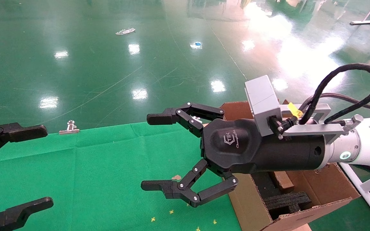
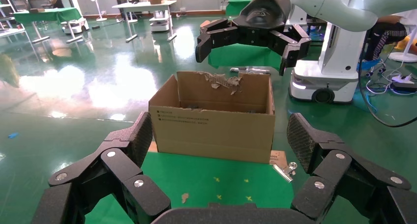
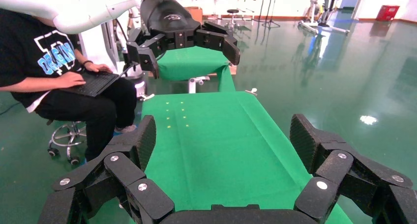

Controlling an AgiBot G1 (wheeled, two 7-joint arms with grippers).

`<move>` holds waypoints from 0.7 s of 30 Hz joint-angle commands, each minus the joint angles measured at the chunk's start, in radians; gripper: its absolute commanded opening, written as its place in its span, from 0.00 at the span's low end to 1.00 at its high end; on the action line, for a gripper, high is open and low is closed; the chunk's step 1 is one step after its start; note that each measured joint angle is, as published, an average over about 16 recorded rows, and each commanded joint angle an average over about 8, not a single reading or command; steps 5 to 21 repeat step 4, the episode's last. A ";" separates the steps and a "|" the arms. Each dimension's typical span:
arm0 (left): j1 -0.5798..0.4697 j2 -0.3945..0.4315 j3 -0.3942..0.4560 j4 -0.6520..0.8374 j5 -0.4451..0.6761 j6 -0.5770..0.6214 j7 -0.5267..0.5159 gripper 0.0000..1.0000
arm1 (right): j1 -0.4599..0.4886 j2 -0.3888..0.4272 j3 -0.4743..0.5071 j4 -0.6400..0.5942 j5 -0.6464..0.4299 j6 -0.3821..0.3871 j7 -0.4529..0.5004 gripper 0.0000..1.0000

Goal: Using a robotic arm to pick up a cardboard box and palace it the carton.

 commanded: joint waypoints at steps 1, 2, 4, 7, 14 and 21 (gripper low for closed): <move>0.000 0.000 0.000 0.000 0.000 0.000 0.000 1.00 | 0.000 0.000 0.000 0.000 0.000 0.000 0.000 1.00; 0.000 0.000 0.000 0.000 0.000 0.000 0.000 1.00 | 0.000 0.000 0.000 0.000 0.000 0.000 0.000 1.00; 0.000 0.000 0.000 0.000 0.000 0.000 0.000 1.00 | 0.000 0.000 0.000 0.000 0.000 0.000 0.000 1.00; 0.000 0.000 0.000 0.000 0.000 0.000 0.000 1.00 | 0.000 0.000 0.000 0.000 0.000 0.000 0.000 1.00; 0.000 0.000 0.000 0.000 0.000 0.000 0.000 1.00 | 0.000 0.000 0.000 0.000 0.000 0.000 0.000 1.00; 0.000 0.000 0.000 0.000 0.000 0.000 0.000 1.00 | 0.000 0.000 0.000 0.000 0.000 0.000 0.000 1.00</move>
